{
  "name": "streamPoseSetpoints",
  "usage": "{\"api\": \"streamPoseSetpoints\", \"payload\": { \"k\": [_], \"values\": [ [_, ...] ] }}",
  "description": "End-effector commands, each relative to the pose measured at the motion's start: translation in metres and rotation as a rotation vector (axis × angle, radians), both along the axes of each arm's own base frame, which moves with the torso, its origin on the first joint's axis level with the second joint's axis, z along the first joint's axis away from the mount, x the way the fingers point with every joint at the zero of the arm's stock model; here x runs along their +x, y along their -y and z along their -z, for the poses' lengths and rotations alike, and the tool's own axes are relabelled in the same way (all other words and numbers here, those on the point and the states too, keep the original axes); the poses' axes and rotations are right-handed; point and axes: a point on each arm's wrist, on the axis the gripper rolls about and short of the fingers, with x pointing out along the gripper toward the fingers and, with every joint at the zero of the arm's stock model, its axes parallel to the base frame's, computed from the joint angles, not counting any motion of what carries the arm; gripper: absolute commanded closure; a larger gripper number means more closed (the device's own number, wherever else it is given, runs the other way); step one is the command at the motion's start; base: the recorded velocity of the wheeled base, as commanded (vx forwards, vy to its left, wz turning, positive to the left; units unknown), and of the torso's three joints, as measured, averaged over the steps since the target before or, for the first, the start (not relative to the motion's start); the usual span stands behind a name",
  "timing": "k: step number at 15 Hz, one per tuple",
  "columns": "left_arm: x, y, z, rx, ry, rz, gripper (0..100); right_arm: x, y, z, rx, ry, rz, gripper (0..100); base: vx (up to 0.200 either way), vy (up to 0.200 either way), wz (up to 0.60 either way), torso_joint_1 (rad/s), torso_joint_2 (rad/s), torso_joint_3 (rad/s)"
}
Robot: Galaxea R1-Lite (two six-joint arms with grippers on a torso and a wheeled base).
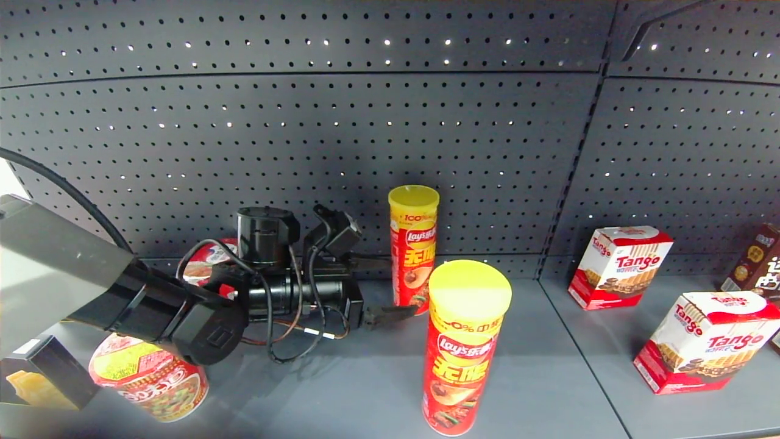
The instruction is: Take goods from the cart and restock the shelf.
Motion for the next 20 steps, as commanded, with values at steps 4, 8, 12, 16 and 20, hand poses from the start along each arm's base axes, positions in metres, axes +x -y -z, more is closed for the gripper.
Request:
{"api": "streamPoseSetpoints", "payload": {
  "k": [4, 8, 12, 16, 20],
  "values": [
    [0.001, -0.004, 0.001, 0.007, 0.000, -0.018, 0, 0.000, 0.000, 0.000, 0.000, 0.001, 0.000, 0, 0.000, 0.000, 0.00, 0.000, 0.00, 0.000],
    [0.005, -0.023, -0.027, -0.012, 0.121, -0.161, 0, 0.000, 0.000, 0.000, 0.000, 0.001, 0.000, 0, 0.000, 0.000, 0.00, 0.000, 0.00, 0.000],
    [-0.017, -0.033, -0.073, -0.019, 0.241, -0.393, 0, 0.000, 0.000, 0.000, 0.000, 0.001, 0.000, 0, 0.000, 0.000, 0.00, 0.000, 0.00, 0.000],
    [-0.052, -0.048, -0.091, -0.027, 0.252, -0.509, 0, 0.000, 0.000, 0.000, 0.000, 0.001, 0.000, 0, 0.000, 0.000, 0.00, 0.000, 0.00, 0.000],
    [-0.154, -0.100, -0.121, -0.072, 0.255, -0.855, 0, 0.000, 0.000, 0.000, 0.000, 0.001, 0.000, 0, 0.000, 0.000, 0.00, 0.000, 0.00, 0.000]
  ]
}}
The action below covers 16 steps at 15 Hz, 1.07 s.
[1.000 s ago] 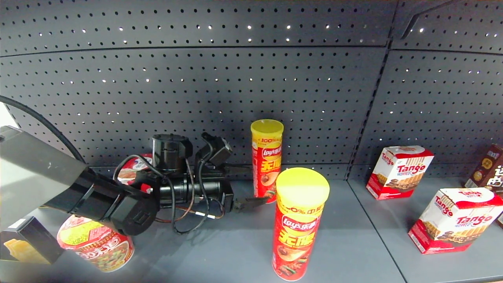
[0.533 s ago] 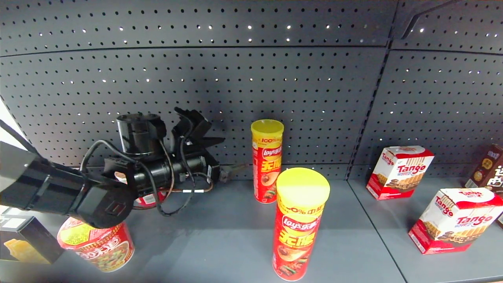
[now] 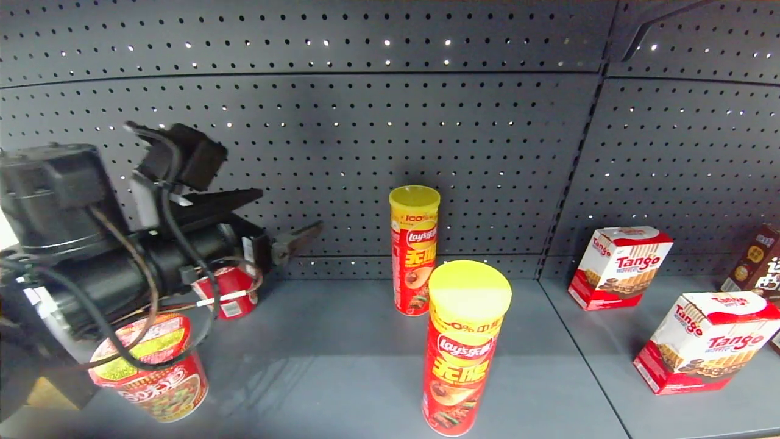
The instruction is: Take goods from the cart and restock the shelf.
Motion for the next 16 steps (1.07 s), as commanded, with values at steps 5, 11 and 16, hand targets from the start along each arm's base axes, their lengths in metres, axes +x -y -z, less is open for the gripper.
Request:
{"api": "streamPoseSetpoints", "payload": {
  "k": [5, 11, 16],
  "values": [
    [-0.160, -0.074, 0.024, -0.093, 0.007, -0.369, 0, 0.000, 0.000, 0.000, 0.000, 0.001, 0.000, 0, 0.000, 0.000, 0.00, 0.000, 0.00, 0.000],
    [-0.253, -0.088, 0.136, -0.107, -0.026, -0.572, 0, 0.000, 0.000, 0.000, 0.000, 0.001, 0.000, 0, 0.000, 0.000, 0.00, 0.000, 0.00, 0.000],
    [-0.260, -0.089, 0.138, -0.168, 0.019, -0.600, 0, 0.000, 0.000, 0.000, 0.000, 0.001, 0.000, 0, 0.000, 0.000, 0.00, 0.000, 0.00, 0.000]
  ]
}}
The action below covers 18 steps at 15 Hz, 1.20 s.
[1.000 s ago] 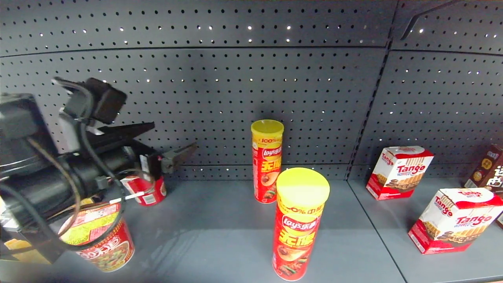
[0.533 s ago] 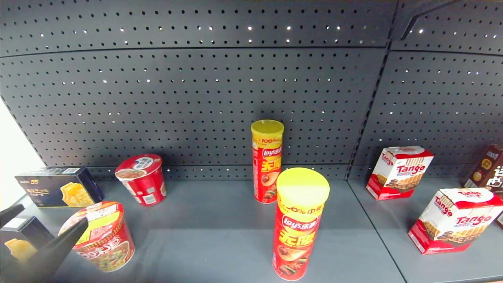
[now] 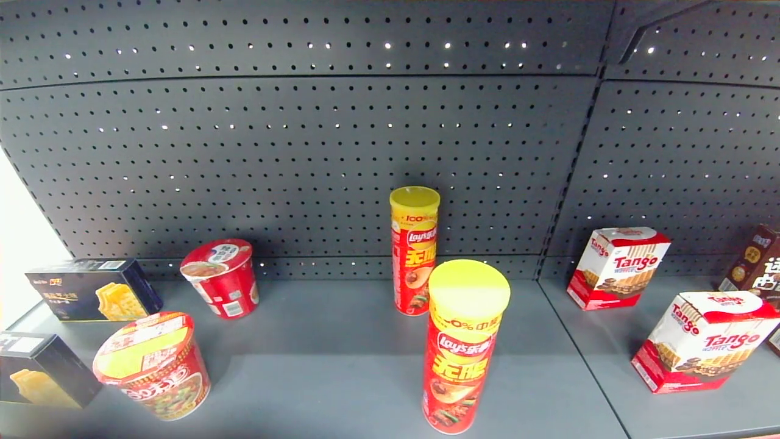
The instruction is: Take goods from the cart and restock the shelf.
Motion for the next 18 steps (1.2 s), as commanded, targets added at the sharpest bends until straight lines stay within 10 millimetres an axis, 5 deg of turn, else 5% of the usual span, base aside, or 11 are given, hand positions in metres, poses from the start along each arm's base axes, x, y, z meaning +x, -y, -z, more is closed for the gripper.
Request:
{"api": "streamPoseSetpoints", "payload": {
  "k": [1, 18],
  "values": [
    [-0.0038, 0.0010, 0.0056, -0.031, 0.039, 0.022, 0, 0.0000, 0.0000, 0.0000, 0.000, 0.001, 0.000, 0, 0.000, 0.000, 0.00, 0.000, 0.00, 0.000],
    [-0.0084, 0.0032, 0.0082, -0.008, 0.077, 0.063, 0, 0.0000, 0.0000, -0.0002, 0.000, 0.002, 0.000, 0, 0.000, 0.000, 0.00, 0.000, 0.00, 0.000]
  ]
}}
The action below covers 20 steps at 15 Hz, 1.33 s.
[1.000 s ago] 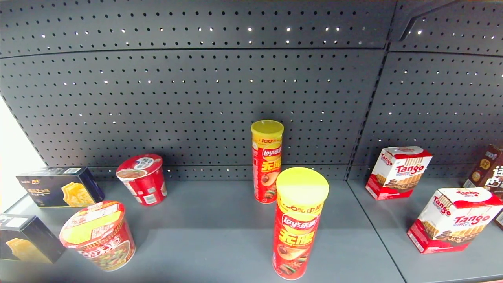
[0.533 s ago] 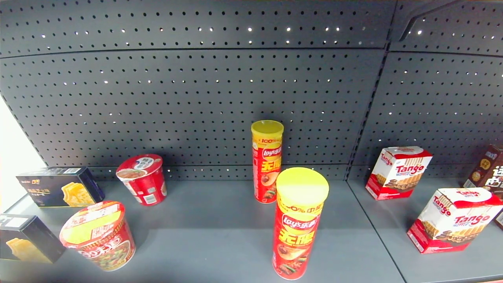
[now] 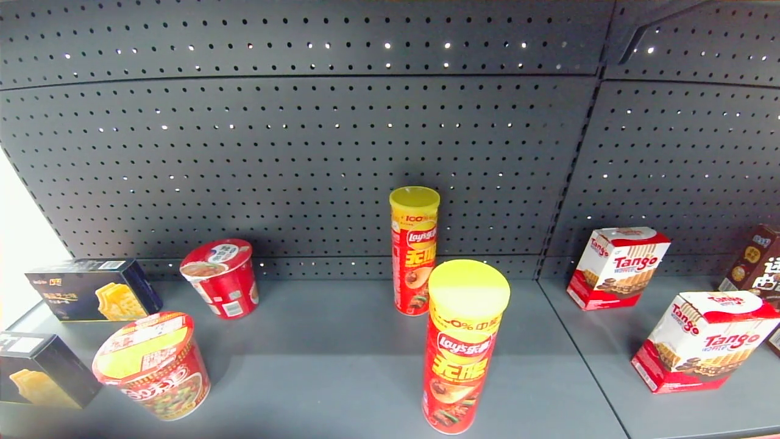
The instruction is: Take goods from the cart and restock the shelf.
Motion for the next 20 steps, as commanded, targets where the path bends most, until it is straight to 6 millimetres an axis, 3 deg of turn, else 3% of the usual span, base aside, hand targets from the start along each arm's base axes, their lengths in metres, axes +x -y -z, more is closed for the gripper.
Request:
{"api": "streamPoseSetpoints", "payload": {
  "k": [1, 3, 4, 5, 6, 9, 10, 11, 12, 13, 14, 17, 20],
  "values": [
    [0.000, 0.000, 0.000, 0.000, -0.004, 0.000, 0, 0.000, 0.000, 0.000, -0.003, 0.000, -0.003, 0, 0.000, 0.000, 0.00, 0.000, 0.00, 0.000],
    [0.000, 0.000, 0.000, 0.000, -0.004, 0.000, 0, -0.001, -0.001, -0.002, -0.019, -0.002, -0.038, 0, 0.000, 0.000, 0.00, 0.000, 0.00, 0.000],
    [0.000, 0.000, 0.000, 0.000, -0.002, 0.000, 0, -0.021, -0.003, -0.047, -0.011, 0.146, -0.161, 0, 0.000, 0.000, 0.00, 0.000, 0.00, 0.000],
    [0.000, 0.000, 0.000, 0.000, -0.004, 0.000, 0, -0.018, -0.002, -0.076, -0.003, 0.085, -0.171, 0, 0.000, 0.000, 0.00, 0.000, 0.00, 0.000],
    [0.000, 0.000, 0.000, 0.000, -0.004, 0.000, 0, -0.003, -0.002, -0.091, -0.020, -0.025, -0.198, 0, 0.000, 0.000, 0.00, 0.000, 0.00, 0.000],
    [0.000, 0.000, 0.000, 0.000, -0.005, 0.000, 0, 0.017, -0.004, -0.127, -0.186, 0.023, -0.393, 0, 0.000, 0.000, 0.00, 0.000, 0.00, 0.000],
    [0.000, 0.000, 0.000, 0.000, -0.004, 0.000, 0, 0.033, -0.007, -0.146, -0.228, 0.009, -0.477, 0, 0.000, 0.000, 0.00, 0.000, 0.00, 0.000],
    [0.000, 0.000, 0.000, 0.000, -0.005, 0.000, 0, 0.045, -0.011, -0.153, -0.279, -0.005, -0.501, 0, 0.000, 0.000, 0.00, 0.000, 0.00, 0.000],
    [0.000, 0.000, 0.000, 0.000, -0.005, 0.000, 0, 0.045, -0.011, -0.153, -0.279, -0.005, -0.501, 0, 0.000, 0.000, 0.00, 0.000, 0.00, 0.000],
    [0.000, 0.000, 0.000, 0.000, -0.004, 0.000, 0, 0.078, -0.023, -0.161, -0.348, -0.026, -0.538, 0, 0.000, 0.000, 0.00, 0.000, 0.00, 0.000],
    [0.000, 0.000, 0.000, 0.000, -0.004, 0.000, 0, 0.088, -0.031, -0.160, -0.350, -0.024, -0.534, 0, 0.000, 0.000, 0.00, 0.000, 0.00, 0.000],
    [0.000, 0.000, 0.000, 0.000, -0.004, 0.000, 0, 0.132, -0.072, -0.177, -0.215, -0.170, -0.518, 0, 0.000, 0.000, 0.00, 0.000, 0.00, 0.000],
    [0.000, 0.000, 0.000, 0.000, -0.004, 0.000, 0, 0.150, -0.093, -0.175, -0.139, -0.326, -0.482, 0, 0.000, 0.000, 0.00, 0.000, 0.00, 0.000]
  ]
}}
